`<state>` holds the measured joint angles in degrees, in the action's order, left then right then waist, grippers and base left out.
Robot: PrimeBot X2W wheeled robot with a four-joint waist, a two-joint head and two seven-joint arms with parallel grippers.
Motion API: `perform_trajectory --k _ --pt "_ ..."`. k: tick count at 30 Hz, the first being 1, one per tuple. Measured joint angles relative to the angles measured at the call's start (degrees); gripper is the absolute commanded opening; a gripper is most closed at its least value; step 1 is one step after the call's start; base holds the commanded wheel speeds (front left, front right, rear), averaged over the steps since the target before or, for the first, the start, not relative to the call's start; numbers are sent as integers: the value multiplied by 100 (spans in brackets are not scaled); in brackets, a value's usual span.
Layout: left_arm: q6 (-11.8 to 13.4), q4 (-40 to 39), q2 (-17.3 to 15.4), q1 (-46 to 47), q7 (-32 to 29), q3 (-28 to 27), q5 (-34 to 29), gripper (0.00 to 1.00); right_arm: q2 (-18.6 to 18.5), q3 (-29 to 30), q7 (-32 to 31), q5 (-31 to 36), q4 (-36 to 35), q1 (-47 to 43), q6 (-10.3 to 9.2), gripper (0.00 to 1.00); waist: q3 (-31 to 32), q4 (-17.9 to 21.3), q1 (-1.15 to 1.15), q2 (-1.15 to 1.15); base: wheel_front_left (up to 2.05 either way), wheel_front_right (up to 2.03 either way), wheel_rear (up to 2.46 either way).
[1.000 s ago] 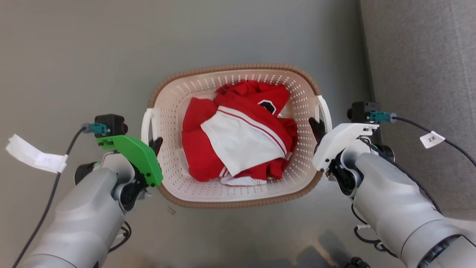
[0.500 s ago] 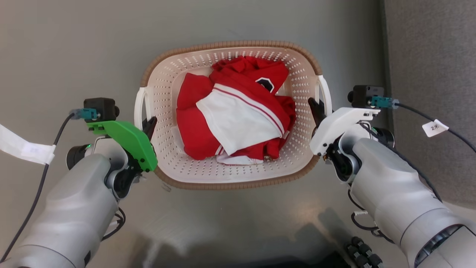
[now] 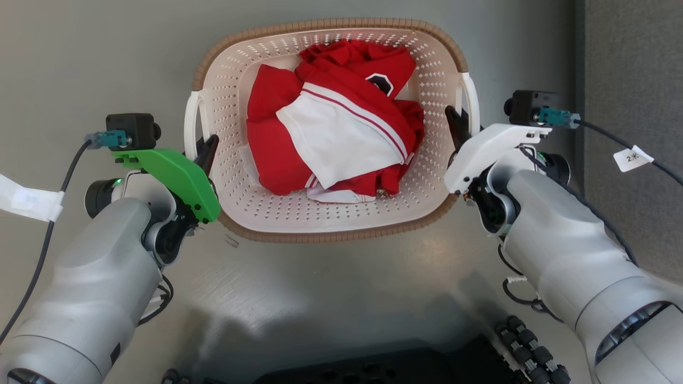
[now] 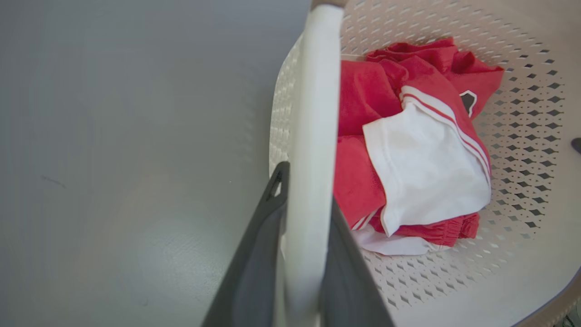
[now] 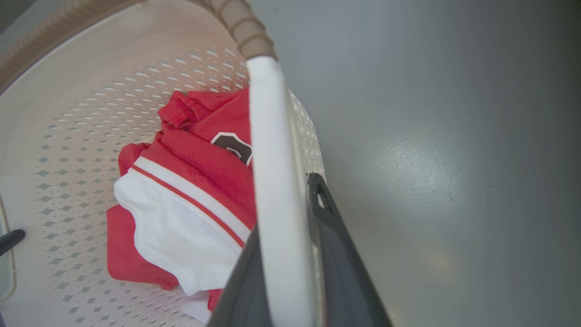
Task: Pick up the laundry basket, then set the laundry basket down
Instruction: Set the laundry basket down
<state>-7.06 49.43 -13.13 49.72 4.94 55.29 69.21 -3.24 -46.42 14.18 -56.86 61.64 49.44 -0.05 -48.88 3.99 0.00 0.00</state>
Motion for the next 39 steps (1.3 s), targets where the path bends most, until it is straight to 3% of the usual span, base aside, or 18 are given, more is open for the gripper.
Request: perform_trajectory --k 13,28,29,30,31,32,39 --pt "1 -147 -85 210 293 33 1 0 3 431 -2 218 -238 289 -208 0 -433 -37 0 0 0 0 0" --pt "0 -180 -138 318 367 199 41 0 8 746 -2 360 -401 195 -258 0 -598 -16 -1 0 0 0 0" --pt "0 -176 -145 318 367 199 64 0 11 777 -2 347 -404 177 -258 24 -604 -14 0 0 0 0 0" --pt "0 -169 -149 319 367 197 78 11 26 811 1 336 -405 164 -259 46 -608 -13 -1 0 0 0 0" --pt "-3 -158 -151 319 366 190 123 62 33 846 10 336 -405 165 -266 85 -611 -12 -1 0 0 0 0" --pt "-9 -136 -148 318 331 191 172 100 32 878 10 334 -401 165 -289 100 -614 -11 0 0 0 0 0" --pt "-25 -43 -113 295 218 227 271 100 -34 965 16 326 -377 164 -356 100 -608 -14 0 0 0 0 0"
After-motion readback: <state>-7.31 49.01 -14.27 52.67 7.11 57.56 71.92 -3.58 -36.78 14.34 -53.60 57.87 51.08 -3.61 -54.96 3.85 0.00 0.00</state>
